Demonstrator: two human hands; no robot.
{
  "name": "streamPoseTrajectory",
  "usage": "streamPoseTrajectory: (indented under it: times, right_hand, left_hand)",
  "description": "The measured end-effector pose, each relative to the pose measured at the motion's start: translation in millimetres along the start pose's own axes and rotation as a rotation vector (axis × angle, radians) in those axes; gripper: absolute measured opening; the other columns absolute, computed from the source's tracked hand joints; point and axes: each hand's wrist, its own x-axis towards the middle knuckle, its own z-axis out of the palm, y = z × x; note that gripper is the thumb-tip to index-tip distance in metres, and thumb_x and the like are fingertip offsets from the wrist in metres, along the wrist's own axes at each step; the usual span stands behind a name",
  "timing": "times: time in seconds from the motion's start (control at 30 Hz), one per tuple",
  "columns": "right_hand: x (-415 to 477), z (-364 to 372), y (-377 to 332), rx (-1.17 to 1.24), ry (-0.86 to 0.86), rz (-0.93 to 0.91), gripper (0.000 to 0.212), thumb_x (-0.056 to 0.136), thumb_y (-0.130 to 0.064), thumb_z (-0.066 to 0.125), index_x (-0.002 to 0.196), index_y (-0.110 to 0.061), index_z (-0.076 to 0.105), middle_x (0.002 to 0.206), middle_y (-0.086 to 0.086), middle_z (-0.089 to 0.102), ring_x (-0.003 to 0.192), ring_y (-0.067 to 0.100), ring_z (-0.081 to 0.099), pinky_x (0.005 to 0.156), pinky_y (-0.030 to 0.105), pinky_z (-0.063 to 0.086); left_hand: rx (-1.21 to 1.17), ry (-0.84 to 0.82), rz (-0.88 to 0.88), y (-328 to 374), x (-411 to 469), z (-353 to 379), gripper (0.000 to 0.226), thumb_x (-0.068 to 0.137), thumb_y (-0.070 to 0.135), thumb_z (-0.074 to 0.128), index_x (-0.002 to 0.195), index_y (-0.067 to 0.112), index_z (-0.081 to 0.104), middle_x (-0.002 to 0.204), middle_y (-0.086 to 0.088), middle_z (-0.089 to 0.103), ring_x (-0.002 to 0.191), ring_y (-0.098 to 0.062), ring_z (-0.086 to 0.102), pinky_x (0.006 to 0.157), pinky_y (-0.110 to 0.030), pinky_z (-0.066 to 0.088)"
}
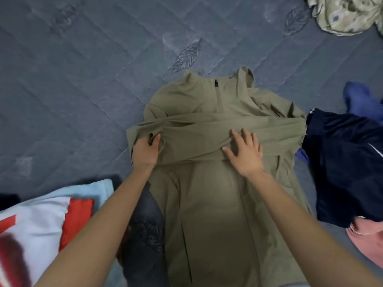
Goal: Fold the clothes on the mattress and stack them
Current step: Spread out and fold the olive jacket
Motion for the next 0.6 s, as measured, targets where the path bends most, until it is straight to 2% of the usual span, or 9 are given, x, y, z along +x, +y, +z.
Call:
streamPoseTrajectory:
  times: [0.07, 0.1, 0.17, 0.23, 0.3, 0.37, 0.47, 0.6]
  right_hand:
    - [4, 2, -1, 0.010, 0.002, -0.015, 0.065, 0.095, -0.053, 0.050, 0.153, -0.034, 0.026, 0.164, 0.003, 0.011, 0.151, 0.029, 0.002, 0.120, 0.053, 0.008]
    - [6, 3, -2, 0.013, 0.014, -0.033, 0.064, 0.096, -0.052, 0.050, 0.153, -0.034, 0.027, 0.163, 0.004, 0.012, 0.151, 0.028, 0.003, 0.120, 0.053, 0.007]
    - [11, 5, -2, 0.016, 0.050, -0.082, 0.062, 0.096, -0.050, 0.050, 0.152, -0.033, 0.029, 0.163, 0.004, 0.015, 0.151, 0.026, 0.004, 0.120, 0.051, 0.005]
    - [16, 7, -3, 0.010, 0.072, -0.118, 0.060, 0.097, -0.047, 0.051, 0.151, -0.031, 0.032, 0.162, 0.005, 0.019, 0.151, 0.024, 0.005, 0.121, 0.049, 0.003]
    - [21, 6, -5, 0.019, 0.069, -0.121, 0.058, 0.097, -0.046, 0.051, 0.150, -0.029, 0.035, 0.161, 0.005, 0.022, 0.150, 0.024, 0.009, 0.121, 0.046, 0.003]
    - [26, 3, -8, 0.054, 0.104, -0.123, 0.058, 0.097, -0.045, 0.053, 0.149, -0.026, 0.038, 0.157, 0.008, 0.029, 0.147, 0.026, 0.018, 0.121, 0.045, 0.009]
    - [37, -10, -12, 0.125, 0.193, -0.136, 0.064, 0.095, -0.042, 0.056, 0.152, -0.024, 0.032, 0.156, 0.010, 0.030, 0.144, 0.028, 0.025, 0.119, 0.043, 0.016]
    - [63, -34, -20, 0.173, 0.233, -0.123, 0.075, 0.095, -0.042, 0.058, 0.156, -0.024, 0.017, 0.162, 0.013, 0.012, 0.149, 0.029, 0.012, 0.122, 0.043, 0.008]
  left_hand:
    - [-0.041, 0.051, -0.024, -4, 3, 0, 0.034, 0.100, 0.032, 0.051, 0.080, 0.006, 0.063, 0.076, -0.003, 0.059, 0.069, -0.010, 0.051, 0.061, -0.009, 0.040]
    - [-0.066, 0.085, -0.037, -6, 5, 0, 0.034, 0.099, 0.031, 0.052, 0.073, 0.010, 0.058, 0.070, 0.001, 0.054, 0.064, -0.006, 0.046, 0.052, -0.005, 0.033]
    - [-0.068, 0.135, -0.035, -10, 6, -2, 0.032, 0.099, 0.028, 0.053, 0.070, 0.014, 0.053, 0.069, 0.002, 0.053, 0.064, -0.006, 0.046, 0.050, -0.007, 0.034]
    - [0.008, 0.164, 0.040, -11, 5, -3, 0.020, 0.098, 0.024, 0.054, 0.081, 0.013, 0.055, 0.080, -0.001, 0.057, 0.074, -0.010, 0.050, 0.061, -0.016, 0.040]
    - [0.071, 0.202, 0.155, -9, 4, -2, 0.007, 0.095, 0.016, 0.057, 0.098, 0.009, 0.058, 0.096, -0.004, 0.057, 0.089, -0.013, 0.050, 0.081, -0.022, 0.041]
    - [0.161, 0.250, 0.245, -4, 5, 1, 0.024, 0.092, 0.013, 0.062, 0.115, 0.006, 0.058, 0.112, -0.010, 0.055, 0.104, -0.020, 0.048, 0.097, -0.026, 0.035]
    - [0.260, 0.278, 0.273, 10, 10, 9, 0.039, 0.090, 0.020, 0.065, 0.126, 0.009, 0.055, 0.122, -0.015, 0.052, 0.114, -0.028, 0.047, 0.100, -0.036, 0.033]
    - [0.301, 0.236, 0.283, 39, 24, 30, 0.048, 0.091, 0.026, 0.063, 0.135, 0.012, 0.049, 0.132, -0.013, 0.049, 0.125, -0.032, 0.043, 0.106, -0.048, 0.032]
